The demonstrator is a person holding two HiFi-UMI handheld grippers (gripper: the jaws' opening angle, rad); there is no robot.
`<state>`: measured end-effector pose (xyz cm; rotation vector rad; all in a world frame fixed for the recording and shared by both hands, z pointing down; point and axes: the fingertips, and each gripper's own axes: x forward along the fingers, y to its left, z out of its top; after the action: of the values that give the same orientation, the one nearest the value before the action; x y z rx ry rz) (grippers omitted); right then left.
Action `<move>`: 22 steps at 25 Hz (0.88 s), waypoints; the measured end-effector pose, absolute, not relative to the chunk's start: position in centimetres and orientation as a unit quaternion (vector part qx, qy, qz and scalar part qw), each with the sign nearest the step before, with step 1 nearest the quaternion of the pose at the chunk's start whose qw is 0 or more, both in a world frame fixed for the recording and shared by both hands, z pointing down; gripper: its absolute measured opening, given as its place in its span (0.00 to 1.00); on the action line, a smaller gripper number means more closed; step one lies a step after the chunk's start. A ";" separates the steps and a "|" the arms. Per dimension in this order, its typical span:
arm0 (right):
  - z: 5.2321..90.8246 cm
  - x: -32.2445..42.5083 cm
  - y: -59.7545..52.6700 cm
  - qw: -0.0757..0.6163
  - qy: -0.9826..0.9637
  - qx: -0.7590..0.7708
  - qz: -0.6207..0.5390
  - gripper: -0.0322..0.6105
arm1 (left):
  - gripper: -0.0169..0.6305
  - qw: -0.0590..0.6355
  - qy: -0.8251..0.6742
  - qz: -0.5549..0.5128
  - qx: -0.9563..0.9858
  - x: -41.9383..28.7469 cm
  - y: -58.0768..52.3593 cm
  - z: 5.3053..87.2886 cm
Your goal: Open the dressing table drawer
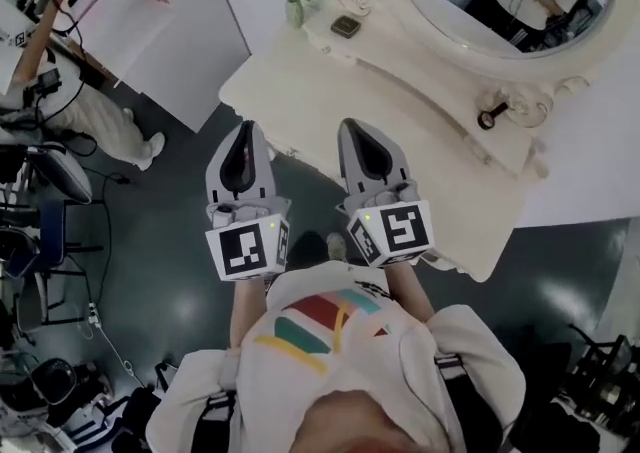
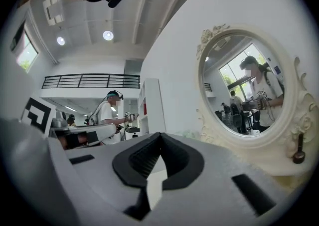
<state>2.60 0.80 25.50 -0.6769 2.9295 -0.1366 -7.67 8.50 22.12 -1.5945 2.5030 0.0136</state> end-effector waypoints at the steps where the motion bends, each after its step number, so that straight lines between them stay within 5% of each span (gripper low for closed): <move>1: 25.6 3.4 -0.1 0.067 0.968 -0.240 -0.046 0.05 | 0.05 0.087 0.834 0.005 -0.546 -7.2 7.4 22.1; 22: 25.9 9.6 -9.2 0.004 0.855 -0.519 0.016 0.05 | 0.05 0.052 0.675 0.045 -0.735 -4.3 -9.0 22.5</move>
<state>9.61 -9.18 25.86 -1.6262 2.6772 0.0507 -4.26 -9.01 22.52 -2.2361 2.0522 0.1360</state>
